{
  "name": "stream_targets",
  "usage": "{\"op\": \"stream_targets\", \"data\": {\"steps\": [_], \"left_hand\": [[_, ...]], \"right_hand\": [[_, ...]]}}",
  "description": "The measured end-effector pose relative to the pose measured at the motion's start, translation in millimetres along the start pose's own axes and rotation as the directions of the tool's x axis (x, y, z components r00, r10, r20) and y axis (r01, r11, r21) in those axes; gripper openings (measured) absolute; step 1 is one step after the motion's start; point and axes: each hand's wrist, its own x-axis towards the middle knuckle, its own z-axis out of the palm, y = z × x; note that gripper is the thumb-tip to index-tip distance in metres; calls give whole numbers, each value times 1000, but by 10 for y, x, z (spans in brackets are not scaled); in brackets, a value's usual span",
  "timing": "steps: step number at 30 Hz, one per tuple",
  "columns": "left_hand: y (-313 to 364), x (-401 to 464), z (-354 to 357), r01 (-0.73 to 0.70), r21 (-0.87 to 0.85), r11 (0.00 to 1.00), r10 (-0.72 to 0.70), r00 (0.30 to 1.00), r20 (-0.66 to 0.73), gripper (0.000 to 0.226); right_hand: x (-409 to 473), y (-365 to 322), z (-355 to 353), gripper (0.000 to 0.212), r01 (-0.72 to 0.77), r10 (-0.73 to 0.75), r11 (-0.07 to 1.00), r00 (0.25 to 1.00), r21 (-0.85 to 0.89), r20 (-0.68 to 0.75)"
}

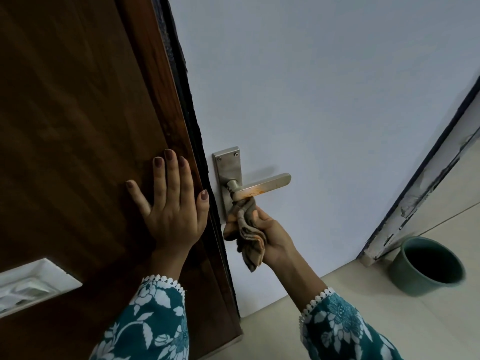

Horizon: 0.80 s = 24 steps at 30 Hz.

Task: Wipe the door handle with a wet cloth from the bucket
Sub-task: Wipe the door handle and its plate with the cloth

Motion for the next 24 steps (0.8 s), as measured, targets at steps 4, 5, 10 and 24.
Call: {"op": "stream_targets", "data": {"steps": [4, 5, 10, 24], "left_hand": [[2, 5, 3, 3, 0, 1000, -3, 1000, -6, 59], [0, 1, 5, 5, -3, 1000, -5, 1000, -7, 59], [-4, -9, 10, 4, -3, 1000, -4, 1000, -6, 58], [-2, 1, -11, 7, 7, 1000, -7, 1000, 9, 58]], "right_hand": [[28, 42, 66, 37, -45, 45, 999, 999, 12, 17], [54, 86, 98, 35, -61, 61, 998, 998, 7, 11], [108, 144, 106, 33, -86, 86, 996, 996, 33, 4], [133, 178, 232, 27, -170, 186, 958, 981, 232, -49]]}}
